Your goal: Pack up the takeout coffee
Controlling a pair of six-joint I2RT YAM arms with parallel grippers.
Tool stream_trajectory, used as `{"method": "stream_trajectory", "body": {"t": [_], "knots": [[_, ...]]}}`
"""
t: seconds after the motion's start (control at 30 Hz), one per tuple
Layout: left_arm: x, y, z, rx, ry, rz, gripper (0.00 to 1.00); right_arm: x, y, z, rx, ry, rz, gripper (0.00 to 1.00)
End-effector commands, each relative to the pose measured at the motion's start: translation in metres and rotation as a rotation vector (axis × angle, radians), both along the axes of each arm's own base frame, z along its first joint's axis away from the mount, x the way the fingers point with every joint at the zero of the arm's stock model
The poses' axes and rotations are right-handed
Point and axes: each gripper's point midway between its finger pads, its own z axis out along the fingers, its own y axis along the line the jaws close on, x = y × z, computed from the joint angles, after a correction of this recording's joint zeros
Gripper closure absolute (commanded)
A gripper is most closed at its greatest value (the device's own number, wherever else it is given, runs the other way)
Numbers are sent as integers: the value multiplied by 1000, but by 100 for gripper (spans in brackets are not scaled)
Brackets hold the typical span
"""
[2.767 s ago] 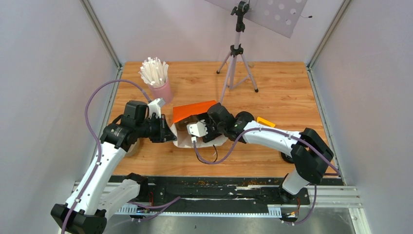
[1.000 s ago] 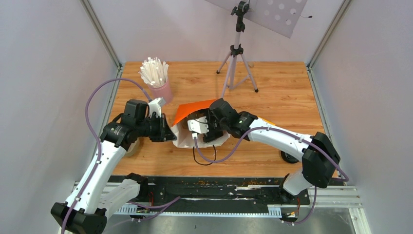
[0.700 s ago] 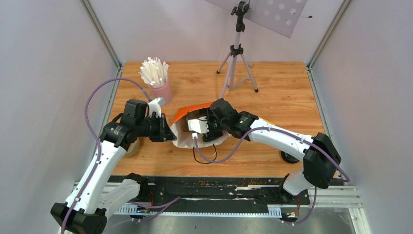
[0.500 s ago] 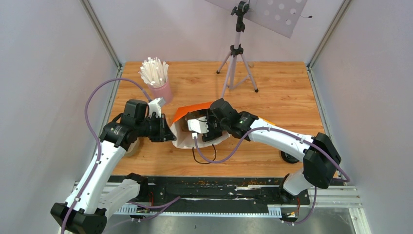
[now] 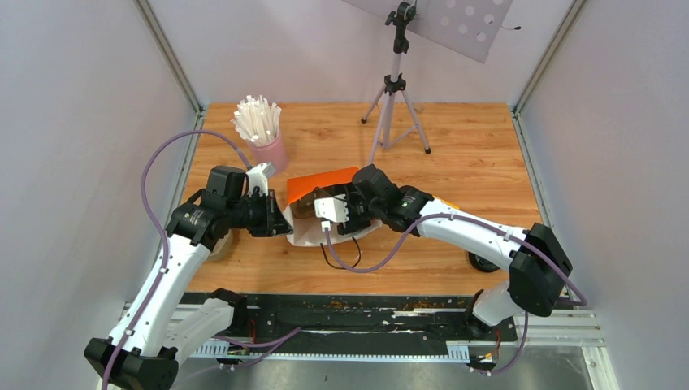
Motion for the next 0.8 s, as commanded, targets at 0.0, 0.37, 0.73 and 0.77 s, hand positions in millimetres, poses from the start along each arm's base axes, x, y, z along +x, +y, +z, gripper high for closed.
{"method": "stream_trajectory", "body": {"t": [0.0, 0.37, 0.73, 0.77], "knots": [[2, 0, 12, -8, -36, -4, 98, -3, 7, 21, 75, -13, 8, 38], [0, -3, 12, -26, -36, -19, 98, 11, 26, 10, 128, -45, 7, 83], [-1, -5, 12, -41, -34, -25, 98, 32, 27, -10, 111, -113, -56, 92], [-1, -6, 12, -42, -34, -26, 98, 34, 26, -12, 109, -119, -66, 92]]}}
